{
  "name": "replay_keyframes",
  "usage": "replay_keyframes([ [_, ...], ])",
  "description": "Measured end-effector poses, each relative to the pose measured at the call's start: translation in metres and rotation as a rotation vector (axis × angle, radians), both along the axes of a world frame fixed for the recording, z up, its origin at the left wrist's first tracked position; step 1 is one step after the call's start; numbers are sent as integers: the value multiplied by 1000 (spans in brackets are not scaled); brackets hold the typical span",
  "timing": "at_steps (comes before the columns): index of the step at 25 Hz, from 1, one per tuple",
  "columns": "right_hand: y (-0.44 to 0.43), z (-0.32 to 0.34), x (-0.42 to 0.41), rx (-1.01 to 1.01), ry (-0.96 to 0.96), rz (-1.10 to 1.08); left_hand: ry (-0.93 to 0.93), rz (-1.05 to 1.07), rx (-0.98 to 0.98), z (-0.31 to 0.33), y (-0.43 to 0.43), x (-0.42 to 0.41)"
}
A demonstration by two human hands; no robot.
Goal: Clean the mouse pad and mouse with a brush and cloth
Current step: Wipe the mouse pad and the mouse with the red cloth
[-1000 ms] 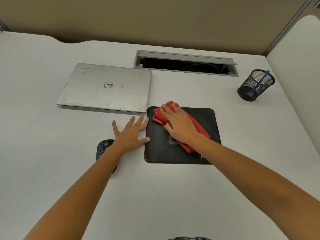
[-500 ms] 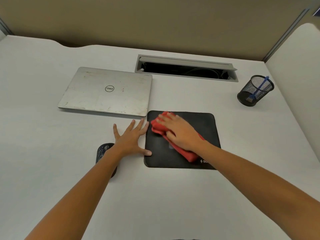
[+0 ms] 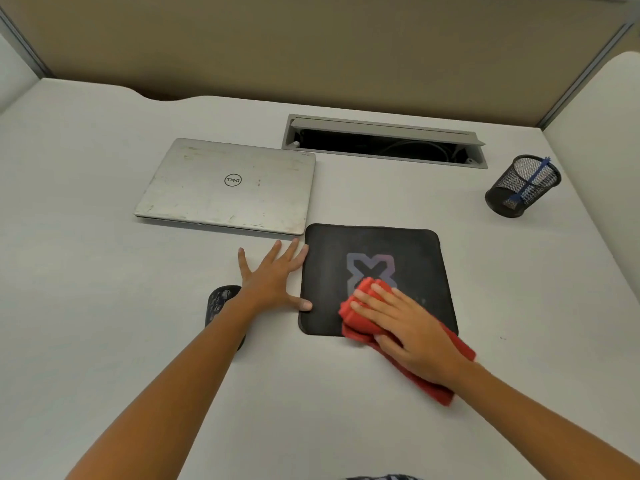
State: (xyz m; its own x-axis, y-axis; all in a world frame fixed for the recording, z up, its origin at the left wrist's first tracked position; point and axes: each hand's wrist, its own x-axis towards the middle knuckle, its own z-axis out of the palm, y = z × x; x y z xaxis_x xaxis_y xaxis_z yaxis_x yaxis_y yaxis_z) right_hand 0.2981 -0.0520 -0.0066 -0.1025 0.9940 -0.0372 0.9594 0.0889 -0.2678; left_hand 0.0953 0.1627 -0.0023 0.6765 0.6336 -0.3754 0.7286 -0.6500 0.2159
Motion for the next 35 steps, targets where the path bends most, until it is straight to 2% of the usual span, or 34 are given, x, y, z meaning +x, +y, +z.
replay_keyframes([
  [2,-14,0,18,33,8,-239,9,-6,2,0,0,0],
  [5,-3,0,5,88,-12,-830,5,4,-6,0,0,1],
  [6,7,0,-13,97,-29,-857,3,5,-6,-1,0,1],
  [7,16,0,-34,106,-26,-755,1,6,-4,-1,0,1],
  [10,29,-3,-58,43,-32,-164,-5,2,2,-1,0,0],
  [11,35,0,-44,37,-24,-113,-5,-1,6,-1,0,0],
  [12,39,1,-29,45,-24,-196,-1,-3,7,-1,0,1],
  [15,58,3,3,69,-26,-898,21,-12,6,1,0,2],
  [16,68,2,3,47,-60,-1021,22,-13,7,1,0,2],
  [17,80,2,-2,31,-90,-1045,20,-11,6,1,-1,2],
  [24,162,7,-42,-14,8,-640,-4,17,-30,2,-1,3],
  [28,145,4,-63,33,-30,-388,-6,13,-28,2,-1,2],
  [32,114,1,-61,89,49,-311,-4,7,-28,0,0,1],
  [35,113,-1,-62,102,-1,-328,-1,10,-30,-1,-1,1],
])
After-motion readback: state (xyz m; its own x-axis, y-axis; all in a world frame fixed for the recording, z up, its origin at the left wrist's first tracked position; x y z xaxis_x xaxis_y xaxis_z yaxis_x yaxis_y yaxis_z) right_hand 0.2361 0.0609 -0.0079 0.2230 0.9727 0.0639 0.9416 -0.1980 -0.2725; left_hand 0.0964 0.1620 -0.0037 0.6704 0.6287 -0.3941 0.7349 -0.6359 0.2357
